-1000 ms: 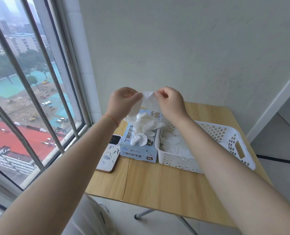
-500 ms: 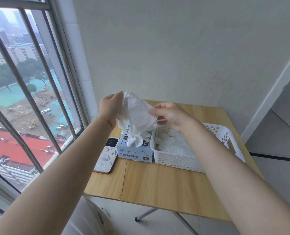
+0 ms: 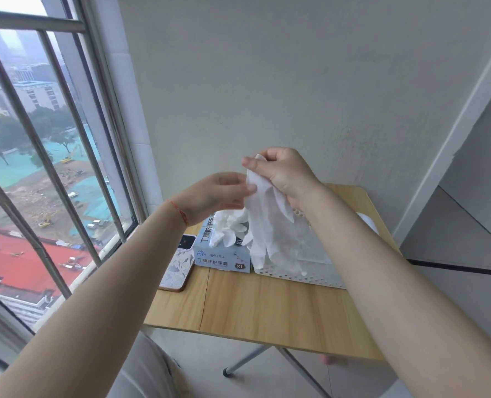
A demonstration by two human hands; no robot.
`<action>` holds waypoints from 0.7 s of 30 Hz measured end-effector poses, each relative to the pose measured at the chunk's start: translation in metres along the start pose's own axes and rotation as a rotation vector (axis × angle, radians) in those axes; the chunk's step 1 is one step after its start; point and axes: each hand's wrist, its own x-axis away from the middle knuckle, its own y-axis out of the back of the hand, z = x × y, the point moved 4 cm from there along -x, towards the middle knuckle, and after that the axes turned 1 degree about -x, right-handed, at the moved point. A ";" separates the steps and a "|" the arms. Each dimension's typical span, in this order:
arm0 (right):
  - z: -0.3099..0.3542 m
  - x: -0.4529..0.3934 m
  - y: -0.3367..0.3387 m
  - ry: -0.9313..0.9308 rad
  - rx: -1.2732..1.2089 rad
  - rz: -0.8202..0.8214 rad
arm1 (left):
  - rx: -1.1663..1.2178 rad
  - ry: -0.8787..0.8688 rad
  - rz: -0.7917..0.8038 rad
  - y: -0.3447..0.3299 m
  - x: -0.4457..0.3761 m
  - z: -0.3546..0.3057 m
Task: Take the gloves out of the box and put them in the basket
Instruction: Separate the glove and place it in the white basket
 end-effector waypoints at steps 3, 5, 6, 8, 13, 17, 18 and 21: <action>0.000 0.003 0.004 -0.036 -0.009 -0.003 | -0.058 0.052 -0.030 -0.004 0.002 0.006; -0.001 0.005 0.007 -0.095 -0.099 0.035 | -0.069 0.134 -0.043 -0.001 0.006 0.015; -0.001 0.005 0.009 -0.123 -0.150 0.063 | -0.087 0.179 -0.025 0.001 0.009 0.020; -0.001 0.006 0.011 -0.166 -0.225 0.123 | -0.131 0.266 0.028 0.008 0.013 0.031; -0.004 0.000 0.022 -0.193 -0.171 0.071 | 0.003 0.271 -0.060 0.024 0.016 0.038; -0.016 -0.004 0.027 -0.240 -0.106 -0.015 | 0.261 0.231 -0.128 0.027 0.009 0.032; -0.021 -0.005 0.028 -0.259 -0.108 -0.023 | 0.267 0.248 -0.172 0.026 0.008 0.030; -0.037 -0.005 0.032 -0.336 -0.140 -0.047 | 0.016 0.293 -0.395 0.038 -0.004 0.032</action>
